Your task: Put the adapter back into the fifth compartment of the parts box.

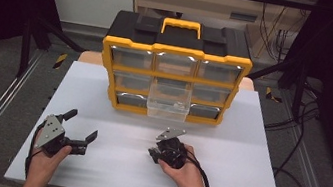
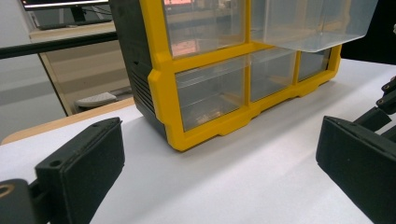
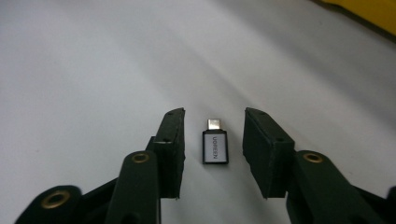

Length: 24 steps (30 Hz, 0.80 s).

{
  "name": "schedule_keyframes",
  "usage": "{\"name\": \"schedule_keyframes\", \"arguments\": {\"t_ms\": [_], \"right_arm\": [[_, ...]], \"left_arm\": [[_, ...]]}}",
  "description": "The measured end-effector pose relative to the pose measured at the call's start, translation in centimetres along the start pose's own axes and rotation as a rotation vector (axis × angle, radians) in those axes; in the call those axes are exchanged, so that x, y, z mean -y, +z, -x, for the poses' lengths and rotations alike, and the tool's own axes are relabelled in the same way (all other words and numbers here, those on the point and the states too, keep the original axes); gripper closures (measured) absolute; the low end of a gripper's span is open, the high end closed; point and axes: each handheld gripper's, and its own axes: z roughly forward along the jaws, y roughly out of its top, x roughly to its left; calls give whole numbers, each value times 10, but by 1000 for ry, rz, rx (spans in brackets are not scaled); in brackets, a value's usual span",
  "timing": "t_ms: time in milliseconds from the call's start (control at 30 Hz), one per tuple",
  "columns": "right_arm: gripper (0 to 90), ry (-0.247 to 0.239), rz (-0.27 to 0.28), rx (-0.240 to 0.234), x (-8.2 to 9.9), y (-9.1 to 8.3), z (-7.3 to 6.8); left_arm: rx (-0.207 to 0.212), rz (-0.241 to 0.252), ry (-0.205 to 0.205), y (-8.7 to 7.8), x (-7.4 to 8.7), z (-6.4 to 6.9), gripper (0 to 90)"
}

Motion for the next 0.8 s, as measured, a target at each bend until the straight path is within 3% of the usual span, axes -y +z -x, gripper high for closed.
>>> {"name": "schedule_keyframes", "arguments": {"t_ms": [467,800], "right_arm": [[762,-59,-20,18,2,6,-5],[764,-55,8,-7,7,-4,-1]], "left_arm": [[-4,4,-5,-2,0,-1,10],[1,4,-1,-1,0,0,10]]}}
